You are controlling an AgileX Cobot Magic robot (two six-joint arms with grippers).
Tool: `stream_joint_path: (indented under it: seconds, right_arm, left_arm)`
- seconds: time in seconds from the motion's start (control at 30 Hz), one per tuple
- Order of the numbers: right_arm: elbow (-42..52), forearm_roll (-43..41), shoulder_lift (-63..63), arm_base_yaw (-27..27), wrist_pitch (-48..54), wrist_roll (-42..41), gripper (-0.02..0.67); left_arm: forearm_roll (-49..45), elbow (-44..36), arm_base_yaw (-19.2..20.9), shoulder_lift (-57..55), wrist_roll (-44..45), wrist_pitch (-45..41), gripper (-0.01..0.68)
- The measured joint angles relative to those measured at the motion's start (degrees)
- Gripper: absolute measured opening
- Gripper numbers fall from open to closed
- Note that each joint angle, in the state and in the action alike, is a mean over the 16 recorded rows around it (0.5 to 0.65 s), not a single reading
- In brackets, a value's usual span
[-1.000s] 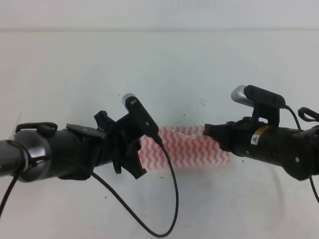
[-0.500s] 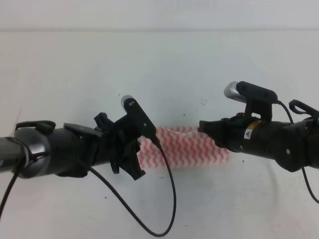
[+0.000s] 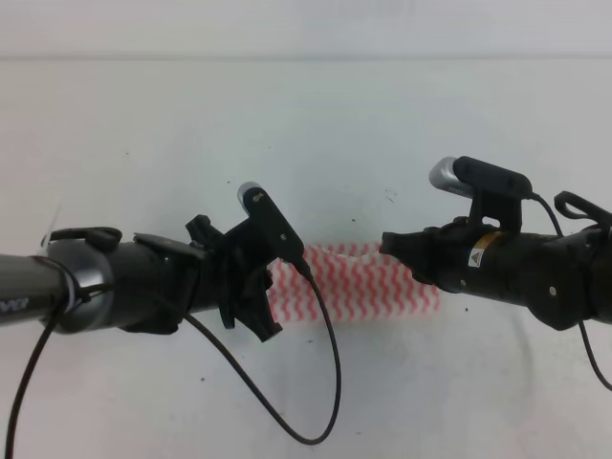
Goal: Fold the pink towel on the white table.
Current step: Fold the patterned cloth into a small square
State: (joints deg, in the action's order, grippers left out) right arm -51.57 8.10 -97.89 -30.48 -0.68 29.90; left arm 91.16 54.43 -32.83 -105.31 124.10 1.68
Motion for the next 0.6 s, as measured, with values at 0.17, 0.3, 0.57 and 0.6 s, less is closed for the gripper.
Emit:
stream_joint_path:
  seconds: [0.17,0.3,0.57,0.6]
  right_arm:
    - [0.0,0.0,0.0,0.0,0.0,0.0,-0.015]
    - [0.0,0.0,0.0,0.0,0.0,0.0,-0.015]
    - [0.0,-0.1,0.0,0.0,0.0,0.0,-0.016]
    - [0.0,-0.1,0.0,0.0,0.0,0.0,-0.016]
  left_arm:
    - [0.0,0.0,0.0,0.0,0.0,0.5,-0.004]
    - [0.0,0.0,0.0,0.0,0.0,1.0,-0.004]
    - [0.0,0.7,0.0,-0.1,0.0,1.7,-0.004]
    - [0.0,0.9,0.0,-0.1,0.0,1.8,-0.004]
